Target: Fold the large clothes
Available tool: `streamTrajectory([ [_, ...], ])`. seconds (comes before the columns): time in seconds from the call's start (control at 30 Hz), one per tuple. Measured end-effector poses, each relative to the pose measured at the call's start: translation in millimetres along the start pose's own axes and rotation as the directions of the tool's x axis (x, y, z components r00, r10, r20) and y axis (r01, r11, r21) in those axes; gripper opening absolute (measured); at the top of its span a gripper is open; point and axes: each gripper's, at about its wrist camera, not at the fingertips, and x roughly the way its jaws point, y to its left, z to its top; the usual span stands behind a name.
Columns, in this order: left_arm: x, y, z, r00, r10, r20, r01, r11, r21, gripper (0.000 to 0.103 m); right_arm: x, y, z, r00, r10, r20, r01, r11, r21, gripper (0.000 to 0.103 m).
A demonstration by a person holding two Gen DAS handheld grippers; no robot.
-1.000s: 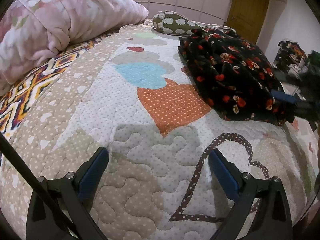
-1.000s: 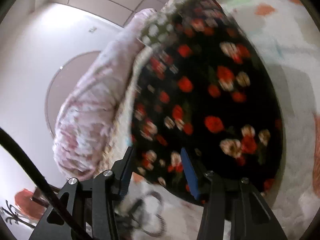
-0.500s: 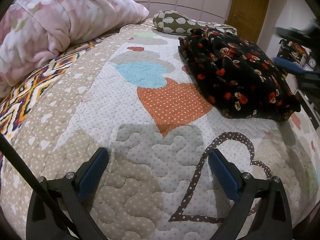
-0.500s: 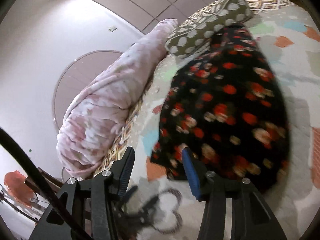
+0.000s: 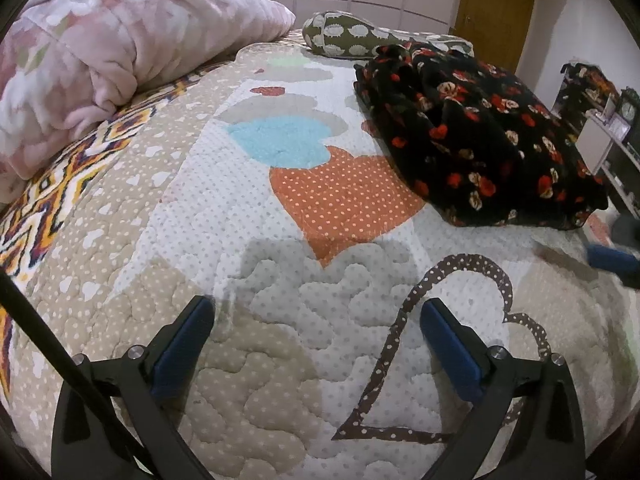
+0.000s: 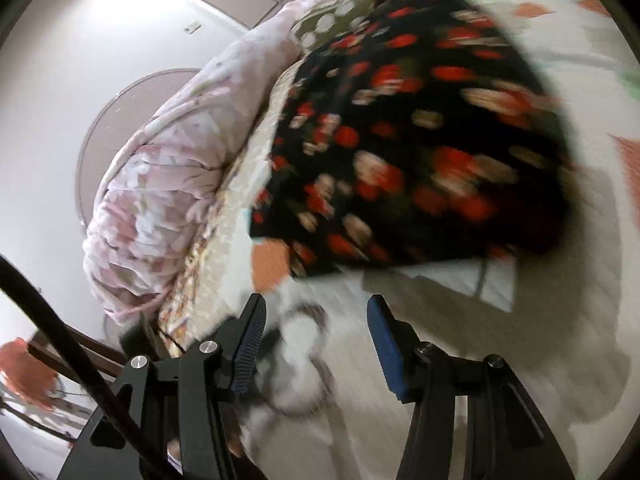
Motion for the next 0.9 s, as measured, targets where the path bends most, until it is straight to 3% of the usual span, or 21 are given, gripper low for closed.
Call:
streamTrajectory([
  [0.1,1.1,-8.7,-0.5,0.998,0.048,-0.028,-0.047,0.998,0.039,0.103,-31.2,-14.9,-25.3,0.997,-0.054,0.057,0.053,0.998,0.018,0.059],
  [0.3,4.1,-13.3,5.2,0.993,0.100,-0.066,-0.100,0.995,-0.005,0.103,-67.3,-23.6,-58.0,0.983,-0.124,0.136,0.119,0.992,0.042,0.060],
  [0.53,-43.2,-31.0,-15.2,0.995,0.098,0.006,-0.098,0.993,-0.066,0.103,-80.2,-23.0,-72.8,0.976,-0.146,0.160,0.139,0.989,0.052,0.060],
  [0.77,-112.7,-59.0,-32.8,0.979,0.139,0.147,-0.130,0.989,-0.067,0.103,-88.6,-20.3,-85.8,0.949,-0.239,0.207,0.232,0.971,0.059,0.064],
  [0.9,-123.1,-65.1,-39.0,0.984,0.107,0.143,-0.099,0.993,-0.059,0.103,-88.0,-22.3,-89.8,0.945,-0.256,0.204,0.248,0.967,0.061,0.065],
])
